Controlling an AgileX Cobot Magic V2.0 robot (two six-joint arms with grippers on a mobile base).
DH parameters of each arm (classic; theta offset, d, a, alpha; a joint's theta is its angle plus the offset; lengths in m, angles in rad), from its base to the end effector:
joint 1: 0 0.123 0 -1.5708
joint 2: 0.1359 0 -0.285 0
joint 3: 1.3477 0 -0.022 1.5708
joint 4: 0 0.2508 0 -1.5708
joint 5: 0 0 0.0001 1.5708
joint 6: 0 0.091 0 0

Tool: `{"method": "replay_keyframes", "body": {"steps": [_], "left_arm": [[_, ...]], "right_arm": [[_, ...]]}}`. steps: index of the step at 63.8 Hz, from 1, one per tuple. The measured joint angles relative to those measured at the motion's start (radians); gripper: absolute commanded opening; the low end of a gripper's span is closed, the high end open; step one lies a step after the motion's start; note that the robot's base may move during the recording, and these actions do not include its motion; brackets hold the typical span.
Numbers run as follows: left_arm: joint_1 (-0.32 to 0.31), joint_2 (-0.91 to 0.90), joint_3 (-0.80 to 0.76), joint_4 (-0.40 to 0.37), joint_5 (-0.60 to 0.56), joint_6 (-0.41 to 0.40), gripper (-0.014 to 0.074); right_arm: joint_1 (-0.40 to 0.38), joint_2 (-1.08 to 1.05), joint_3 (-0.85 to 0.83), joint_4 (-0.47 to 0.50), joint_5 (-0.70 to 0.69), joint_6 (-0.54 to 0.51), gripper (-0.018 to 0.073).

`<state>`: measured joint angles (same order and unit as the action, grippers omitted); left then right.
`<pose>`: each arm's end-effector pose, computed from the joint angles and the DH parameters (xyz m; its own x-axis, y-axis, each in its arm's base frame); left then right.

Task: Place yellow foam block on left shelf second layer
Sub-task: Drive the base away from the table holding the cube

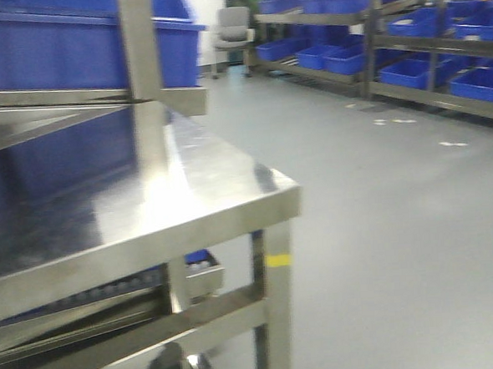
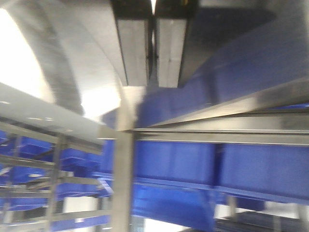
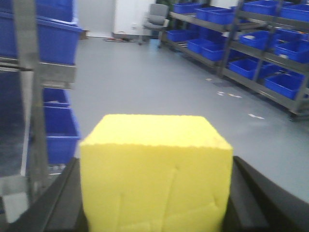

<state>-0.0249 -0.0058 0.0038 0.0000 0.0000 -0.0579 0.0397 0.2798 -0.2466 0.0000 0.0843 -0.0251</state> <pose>0.0559 -0.0014 0.2122 0.0875 -0.0601 -0.9944 0.0300 0.9979 -0.0576 0.0794 0.0032 0.2707 -0.0293 -0.0263 -0.9992 -0.0404 0.9989 -0.0251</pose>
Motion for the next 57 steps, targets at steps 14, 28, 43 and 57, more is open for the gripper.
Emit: {"method": "replay_keyframes", "body": {"steps": [14, 28, 43, 57], "left_arm": [[0.0, 0.0, 0.0, 0.0, 0.0, 0.0, 0.0124], [0.0, 0.0, 0.0, 0.0, 0.0, 0.0, 0.0124], [0.0, 0.0, 0.0, 0.0, 0.0, 0.0, 0.0124], [0.0, 0.0, 0.0, 0.0, 0.0, 0.0, 0.0124]], "right_arm": [[0.0, 0.0, 0.0, 0.0, 0.0, 0.0, 0.0465], [0.0, 0.0, 0.0, 0.0, 0.0, 0.0, 0.0465], [0.0, 0.0, 0.0, 0.0, 0.0, 0.0, 0.0465], [0.0, 0.0, 0.0, 0.0, 0.0, 0.0, 0.0465]]}}
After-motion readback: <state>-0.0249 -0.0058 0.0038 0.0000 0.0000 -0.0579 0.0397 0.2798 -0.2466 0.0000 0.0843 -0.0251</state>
